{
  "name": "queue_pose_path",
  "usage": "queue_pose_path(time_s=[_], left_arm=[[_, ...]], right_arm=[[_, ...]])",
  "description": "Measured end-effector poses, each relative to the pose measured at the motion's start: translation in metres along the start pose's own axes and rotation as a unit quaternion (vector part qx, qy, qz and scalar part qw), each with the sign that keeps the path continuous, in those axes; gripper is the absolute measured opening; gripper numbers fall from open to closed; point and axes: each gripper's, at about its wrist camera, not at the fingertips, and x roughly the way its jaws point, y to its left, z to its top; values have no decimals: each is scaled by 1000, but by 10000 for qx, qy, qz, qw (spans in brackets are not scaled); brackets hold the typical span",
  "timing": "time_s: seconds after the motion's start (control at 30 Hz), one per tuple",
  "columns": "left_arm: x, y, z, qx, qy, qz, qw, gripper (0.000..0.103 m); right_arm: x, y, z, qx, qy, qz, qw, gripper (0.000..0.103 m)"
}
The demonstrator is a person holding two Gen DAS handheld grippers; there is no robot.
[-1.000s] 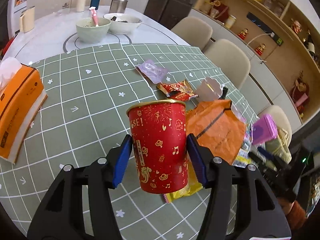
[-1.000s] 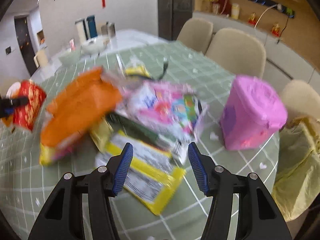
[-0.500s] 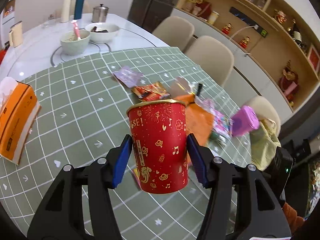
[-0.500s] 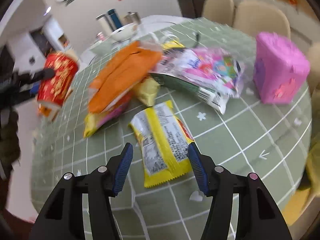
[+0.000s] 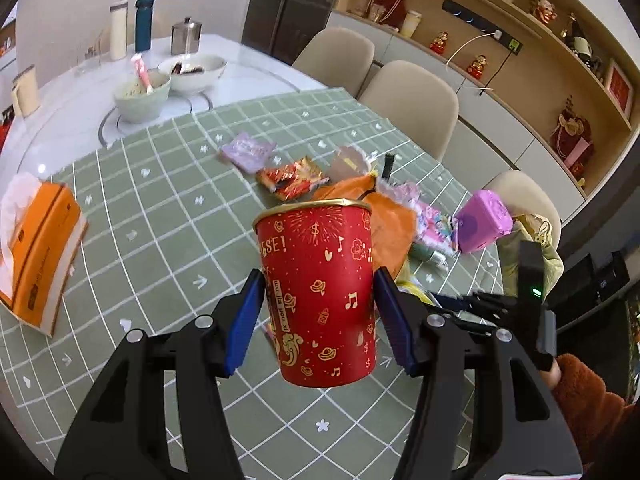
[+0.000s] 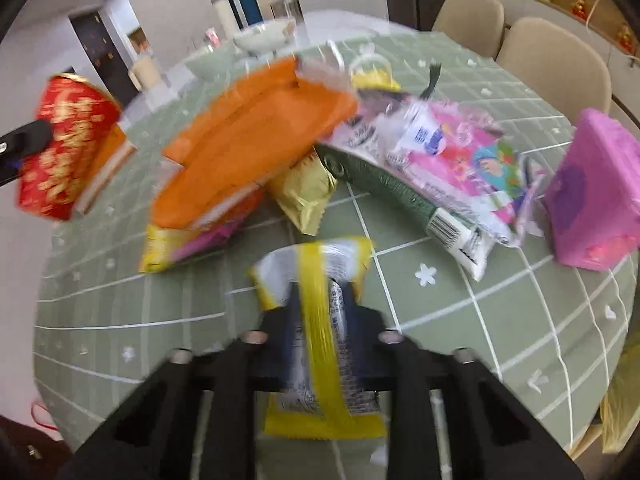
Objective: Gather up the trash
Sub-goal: 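Carry the red cup and yellow wrapper to the yellow-bagged bin and release both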
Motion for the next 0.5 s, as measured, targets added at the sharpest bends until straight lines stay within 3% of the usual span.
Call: queue_pose_path(time_s=[0.17, 0.3, 0.5], left_arm=[[-9, -47, 22, 387, -416, 22, 9984, 54], [-7, -119, 44, 811, -774, -20, 9937, 54], [15, -223, 62, 1322, -1108, -296, 9846, 54]], right_arm=[[-74, -15, -4, 191, -633, -86, 9978, 16], [-147, -57, -9, 323, -1154, -505, 9915, 16], [-209, -137, -34, 733, -1566, -1168, 9780, 16]])
